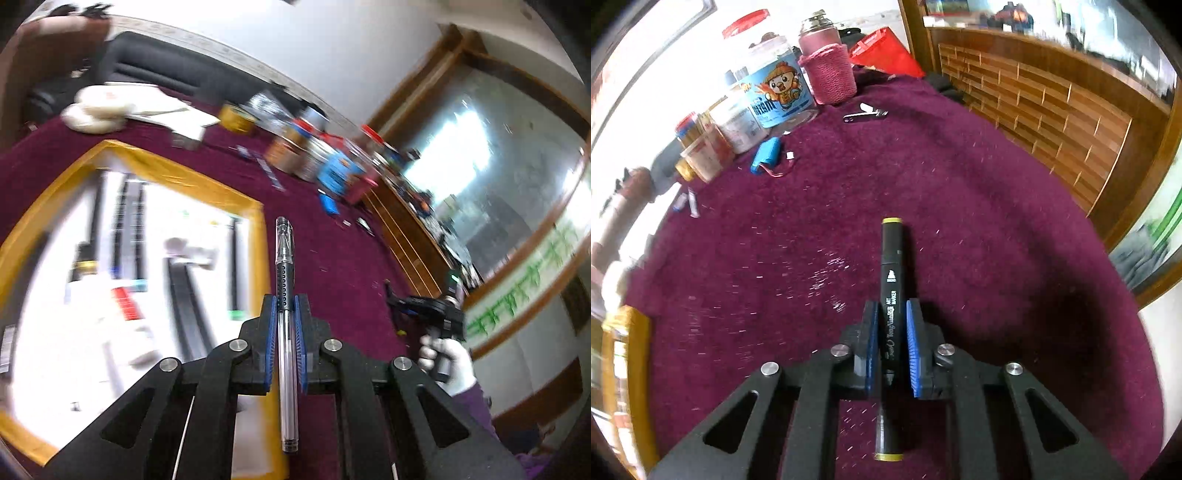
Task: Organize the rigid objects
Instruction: 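Carry clear pen to box with left gripper while right gripper carries marker there, then release clear pen in box with left gripper while right gripper releases marker there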
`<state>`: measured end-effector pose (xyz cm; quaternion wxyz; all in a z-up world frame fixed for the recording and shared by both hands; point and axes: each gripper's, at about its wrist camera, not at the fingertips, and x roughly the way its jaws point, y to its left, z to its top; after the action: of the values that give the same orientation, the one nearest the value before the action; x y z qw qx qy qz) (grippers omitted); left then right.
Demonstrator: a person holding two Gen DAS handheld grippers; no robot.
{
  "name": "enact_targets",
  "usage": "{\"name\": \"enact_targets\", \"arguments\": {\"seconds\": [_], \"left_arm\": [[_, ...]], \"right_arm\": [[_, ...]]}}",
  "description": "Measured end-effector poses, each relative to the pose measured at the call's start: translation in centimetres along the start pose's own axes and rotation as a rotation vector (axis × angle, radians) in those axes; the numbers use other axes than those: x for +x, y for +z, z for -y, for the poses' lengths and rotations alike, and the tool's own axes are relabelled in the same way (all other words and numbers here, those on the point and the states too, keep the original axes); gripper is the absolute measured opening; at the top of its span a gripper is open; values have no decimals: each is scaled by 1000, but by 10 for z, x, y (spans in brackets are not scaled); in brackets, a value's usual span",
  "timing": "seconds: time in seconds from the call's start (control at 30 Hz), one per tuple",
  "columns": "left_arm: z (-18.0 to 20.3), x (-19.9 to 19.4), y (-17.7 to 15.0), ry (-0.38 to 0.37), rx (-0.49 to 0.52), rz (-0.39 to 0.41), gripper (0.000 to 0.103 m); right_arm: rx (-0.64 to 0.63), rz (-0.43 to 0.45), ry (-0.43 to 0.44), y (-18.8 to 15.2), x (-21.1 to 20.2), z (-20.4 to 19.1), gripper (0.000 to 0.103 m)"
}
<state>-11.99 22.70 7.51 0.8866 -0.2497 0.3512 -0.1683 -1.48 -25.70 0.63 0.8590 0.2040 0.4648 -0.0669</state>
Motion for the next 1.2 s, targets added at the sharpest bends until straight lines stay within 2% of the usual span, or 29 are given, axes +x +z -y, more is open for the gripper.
{"name": "enact_targets", "arguments": {"seconds": [0.13, 0.27, 0.43, 0.57, 0.67, 0.83, 0.9, 1.0, 1.07, 1.13, 1.2], "left_arm": [[-41, -22, -6, 76, -70, 17, 7], [-72, -34, -18, 140, -128, 19, 7], [-92, -38, -24, 177, -177, 17, 7], [-109, -33, -16, 231, -199, 7, 7], [-120, -28, -10, 260, -203, -8, 7], [-112, -19, -4, 371, -133, -8, 8], [-112, -22, -2, 389, -129, 0, 8], [-109, -30, -2, 383, -114, 18, 17], [-106, -36, -3, 389, -101, 34, 36], [-104, -40, -2, 388, -100, 47, 42], [-105, -44, -3, 382, -105, 56, 42]], "right_arm": [[65, -49, 241, -9, -15, -6, 13], [22, -91, 471, -25, -32, -46, 13], [-97, -180, 657, -53, -39, -126, 13], [-205, -276, 749, -88, -42, -190, 13], [-277, -344, 776, -116, -39, -232, 13], [-329, -416, 757, -155, -24, -285, 13], [-338, -441, 736, -168, -18, -295, 14], [-351, -468, 693, -183, -7, -311, 14], [-407, -397, 627, -188, -13, -316, 15], [-437, -378, 617, -191, -17, -320, 15], [-444, -383, 627, -195, -20, -323, 15]]}}
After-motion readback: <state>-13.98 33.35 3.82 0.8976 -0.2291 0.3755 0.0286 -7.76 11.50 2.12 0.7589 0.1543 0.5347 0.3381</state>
